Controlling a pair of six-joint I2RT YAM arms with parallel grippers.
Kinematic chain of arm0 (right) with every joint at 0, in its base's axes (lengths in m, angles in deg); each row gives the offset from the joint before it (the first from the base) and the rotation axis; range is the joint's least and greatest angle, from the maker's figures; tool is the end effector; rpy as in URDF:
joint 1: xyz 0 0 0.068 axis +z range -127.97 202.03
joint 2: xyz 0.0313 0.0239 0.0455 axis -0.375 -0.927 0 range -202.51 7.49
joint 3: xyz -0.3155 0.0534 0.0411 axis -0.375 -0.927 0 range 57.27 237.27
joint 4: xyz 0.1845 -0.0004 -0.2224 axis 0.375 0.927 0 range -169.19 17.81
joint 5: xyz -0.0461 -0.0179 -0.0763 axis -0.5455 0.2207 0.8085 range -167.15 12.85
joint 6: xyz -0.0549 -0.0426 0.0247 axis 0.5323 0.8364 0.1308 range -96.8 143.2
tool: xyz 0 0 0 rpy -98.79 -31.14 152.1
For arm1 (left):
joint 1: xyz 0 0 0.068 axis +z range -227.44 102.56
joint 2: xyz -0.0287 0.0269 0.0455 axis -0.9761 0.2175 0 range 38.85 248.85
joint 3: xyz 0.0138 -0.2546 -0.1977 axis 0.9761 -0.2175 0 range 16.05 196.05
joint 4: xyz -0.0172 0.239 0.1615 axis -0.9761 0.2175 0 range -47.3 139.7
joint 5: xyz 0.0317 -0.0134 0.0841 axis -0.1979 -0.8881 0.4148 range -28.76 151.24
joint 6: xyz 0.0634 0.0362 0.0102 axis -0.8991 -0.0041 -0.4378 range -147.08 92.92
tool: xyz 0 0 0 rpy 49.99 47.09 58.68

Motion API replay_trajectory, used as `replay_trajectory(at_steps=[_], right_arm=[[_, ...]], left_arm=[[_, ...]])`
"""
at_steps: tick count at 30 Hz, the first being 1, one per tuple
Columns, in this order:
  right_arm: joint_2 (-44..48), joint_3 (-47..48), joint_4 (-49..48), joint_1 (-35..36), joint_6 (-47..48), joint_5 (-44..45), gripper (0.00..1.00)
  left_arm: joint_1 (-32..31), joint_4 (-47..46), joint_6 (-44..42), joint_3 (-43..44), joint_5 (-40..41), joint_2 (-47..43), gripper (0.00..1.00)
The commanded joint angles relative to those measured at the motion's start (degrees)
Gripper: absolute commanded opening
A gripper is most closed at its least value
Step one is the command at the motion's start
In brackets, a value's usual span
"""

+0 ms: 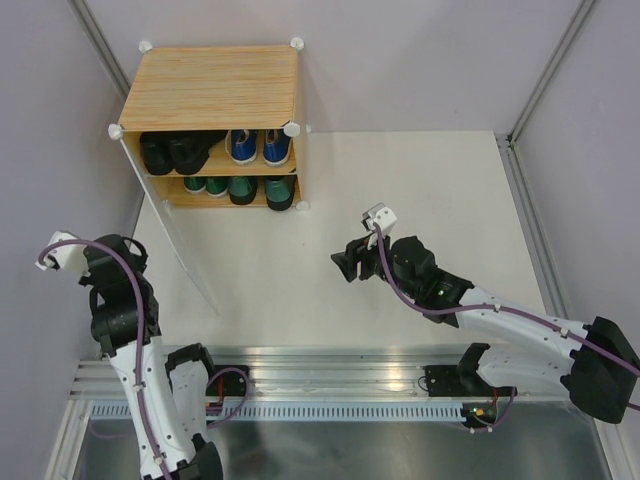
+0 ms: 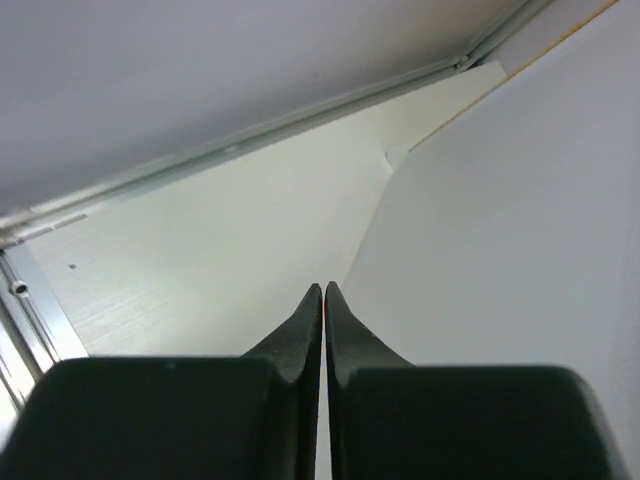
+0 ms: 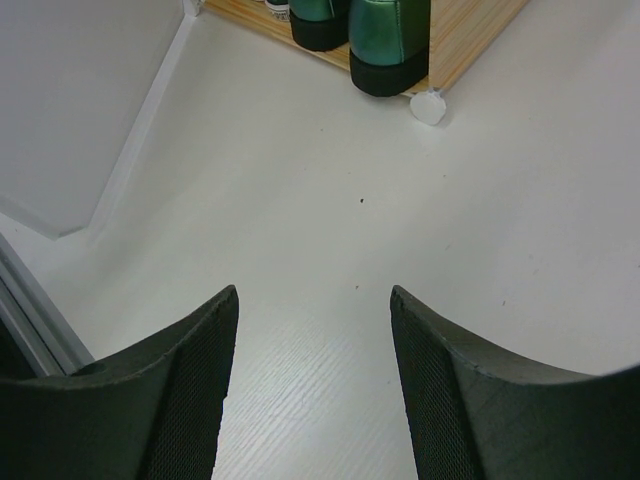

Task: Place and organize the shoes in the shoe cabinet
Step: Close the shoe cabinet at the center of the board, then reset both arms

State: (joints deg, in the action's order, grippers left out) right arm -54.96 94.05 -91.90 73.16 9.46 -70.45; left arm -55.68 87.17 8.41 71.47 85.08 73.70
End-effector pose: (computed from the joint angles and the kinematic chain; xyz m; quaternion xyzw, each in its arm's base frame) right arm 0.1808 0.2129 0.2979 -0.2159 0.7515 0.2949 0.5492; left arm 0.0987 0.0661 0.3933 -0.4917 0.6660 0.1081 0.5504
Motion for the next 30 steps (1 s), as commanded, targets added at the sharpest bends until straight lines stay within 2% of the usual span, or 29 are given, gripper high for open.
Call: replay_trajectory(at_steps=[1, 4, 5, 6, 7, 8, 9, 10, 13, 16, 19, 20, 23, 27, 29, 30], right_arm=[[0.4, 2.6, -0.39, -0.07, -1.2, 0.06, 0.66], [1.37, 2.86, 0.93, -0.07, -0.94, 1.73, 0.66], [2.33, 2.95, 1.63, -0.07, -0.59, 2.43, 0.66], [2.77, 3.04, 2.16, -0.07, -0.5, 5.05, 0.66], [3.13, 3.21, 2.77, -0.07, -0.85, 6.21, 0.66], [3.83, 3.22, 3.47, -0.07, -0.85, 7.09, 0.66], [4.27, 3.22, 3.66, 0.02, -0.85, 7.97, 0.66], [4.62, 3.22, 3.83, 0.02, -0.77, 8.94, 0.66], [6.2, 2.95, 4.62, 0.11, -0.68, 9.82, 0.66], [6.91, 2.95, 4.62, 0.02, -1.11, 9.13, 0.66], [6.47, 3.13, 4.62, 0.02, -1.21, 8.16, 0.67], [5.86, 3.22, 4.54, 0.11, -1.47, 7.98, 0.68], [4.89, 3.39, 4.45, 0.02, -1.56, 7.63, 0.69], [4.1, 3.39, 3.75, 0.02, -1.56, 6.84, 0.73], [3.22, 3.83, 3.74, 0.11, -2.34, 8.14, 0.75], [2.78, 4.35, 4.09, 0.02, -3.39, 10.85, 0.76]], left_arm=[[0.65, -3.67, 11.34, -4.34, -5.96, 0.3, 0.02], [0.48, -19.44, 16.89, -13.2, -27.89, 3.28, 0.02], [-0.13, -28.47, 17.68, -16.62, -37.8, 8.78, 0.02], [-2.49, -44.13, 20.73, -19.88, -51.99, 14.66, 0.02], [-12.78, -45.33, 18.76, -17.47, -53.0, 19.77, 0.02], [-18.36, -41.69, 14.65, -9.27, -51.71, 27.39, 0.02], [-23.73, -37.13, 8.61, -6.4, -44.74, 28.94, 0.02], [-29.44, -36.48, 7.68, -4.9, -41.71, 29.39, 0.02], [-30.28, -35.08, 9.6, -5.67, -35.37, 26.42, 0.02], [-30.28, -32.7, 9.17, -6.81, -29.38, 20.62, 0.31], [-30.28, -32.6, 7.24, -8.48, -26.48, 15.27, 0.48], [-30.28, -31.04, 6.36, -7.88, -26.12, 14.46, 0.57], [-30.28, -27.96, 3.02, -6.03, -26.03, 12.88, 0.7], [-30.28, -25.14, -0.85, -4.27, -27.17, 10.94, 0.8], [-30.28, -23.3, -3.13, -2.43, -29.71, 10.68, 0.99], [-30.28, -22.5, -3.66, -1.72, -30.07, 10.68, 1.0]])
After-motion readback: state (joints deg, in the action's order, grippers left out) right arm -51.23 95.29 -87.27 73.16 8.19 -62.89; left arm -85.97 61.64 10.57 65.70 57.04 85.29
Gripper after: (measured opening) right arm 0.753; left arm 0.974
